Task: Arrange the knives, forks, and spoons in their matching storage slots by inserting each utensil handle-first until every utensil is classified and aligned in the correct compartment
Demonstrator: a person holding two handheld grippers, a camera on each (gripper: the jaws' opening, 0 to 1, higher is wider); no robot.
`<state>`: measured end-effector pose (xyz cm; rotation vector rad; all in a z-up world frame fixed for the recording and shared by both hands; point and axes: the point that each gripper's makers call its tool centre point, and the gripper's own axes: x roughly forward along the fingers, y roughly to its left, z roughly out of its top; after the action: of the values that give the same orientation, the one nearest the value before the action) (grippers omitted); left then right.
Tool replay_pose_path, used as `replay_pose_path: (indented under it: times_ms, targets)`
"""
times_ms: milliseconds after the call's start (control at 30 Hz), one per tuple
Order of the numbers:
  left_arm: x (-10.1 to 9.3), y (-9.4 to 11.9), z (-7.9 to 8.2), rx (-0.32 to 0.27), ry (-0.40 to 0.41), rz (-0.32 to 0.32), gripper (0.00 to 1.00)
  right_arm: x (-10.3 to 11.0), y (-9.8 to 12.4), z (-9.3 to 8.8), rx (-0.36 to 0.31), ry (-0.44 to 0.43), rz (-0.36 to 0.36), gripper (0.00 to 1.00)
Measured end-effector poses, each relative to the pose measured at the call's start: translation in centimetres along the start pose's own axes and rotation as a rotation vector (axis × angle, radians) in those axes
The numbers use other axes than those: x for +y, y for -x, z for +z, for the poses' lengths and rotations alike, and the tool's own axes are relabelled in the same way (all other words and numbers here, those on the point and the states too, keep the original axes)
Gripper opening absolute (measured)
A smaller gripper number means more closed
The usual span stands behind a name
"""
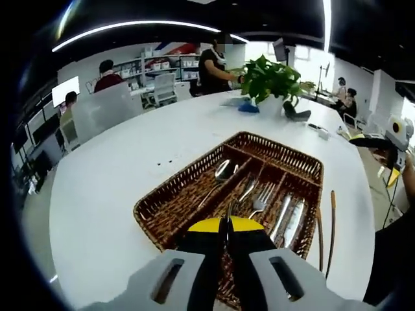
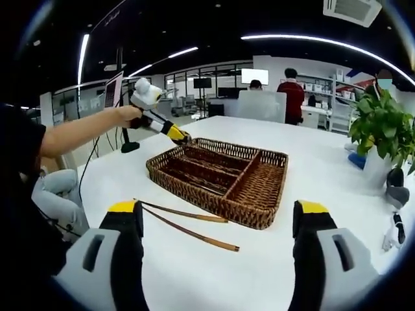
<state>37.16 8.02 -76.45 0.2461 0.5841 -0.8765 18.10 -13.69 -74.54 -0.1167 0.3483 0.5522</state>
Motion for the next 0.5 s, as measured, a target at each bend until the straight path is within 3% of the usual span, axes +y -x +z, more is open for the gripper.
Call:
replay_pose_path:
  times_ms: [133,300,500]
  targets:
    - [1.1,-0.6,0.6,0.0,0.03,0.005,0.01,0.3,-0.3,-0.3,0.011,0.003,0.003,0.98]
    - [2.3,-1.3,1.5,-0.042,0.106,0.002,0.01,0.4,-0.4,-0.6,0.023,0.003,0.005,0.98]
    - [4.9,-1.9,0.9,-0.035,0.149,0.107,0.01,0.3,-0.5,-0.9,0.026,-0.009,0.005,0.97]
